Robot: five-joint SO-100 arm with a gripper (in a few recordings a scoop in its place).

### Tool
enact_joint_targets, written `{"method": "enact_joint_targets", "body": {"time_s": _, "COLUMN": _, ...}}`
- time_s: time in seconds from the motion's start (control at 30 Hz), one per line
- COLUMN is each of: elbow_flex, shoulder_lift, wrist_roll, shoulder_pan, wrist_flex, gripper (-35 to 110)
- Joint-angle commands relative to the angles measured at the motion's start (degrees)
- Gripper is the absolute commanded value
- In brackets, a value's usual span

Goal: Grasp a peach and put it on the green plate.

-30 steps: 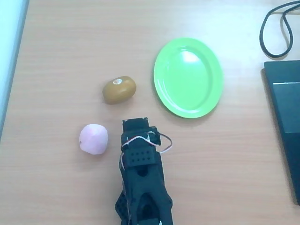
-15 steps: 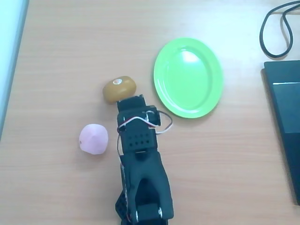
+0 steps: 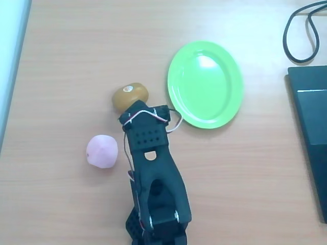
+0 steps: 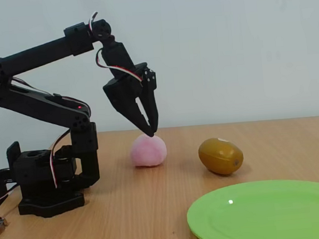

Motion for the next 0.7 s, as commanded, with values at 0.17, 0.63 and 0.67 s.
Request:
{"method": "enact_joint_targets", "body": {"time_s": 0.17, "elbow_flex": -2.1, "shoulder_lift": 0.2, "wrist_roll": -28.0, "shoulder_pan": -1.3, "wrist_flex": 5.2, "gripper": 7}}
{"method": "enact_joint_targets", "body": {"time_s": 0.63, "elbow_flex": -2.3, "shoulder_lift": 0.7, "wrist_roll": -34.4, "shoulder_pan": -3.6, "wrist_flex": 5.1, "gripper": 17}}
{"method": "enact_joint_targets", "body": {"time_s": 0.67, "elbow_flex": -2.2, "shoulder_lift": 0.7, "wrist_roll": -34.4, "shoulder_pan": -3.8, "wrist_flex": 5.1, "gripper": 19}}
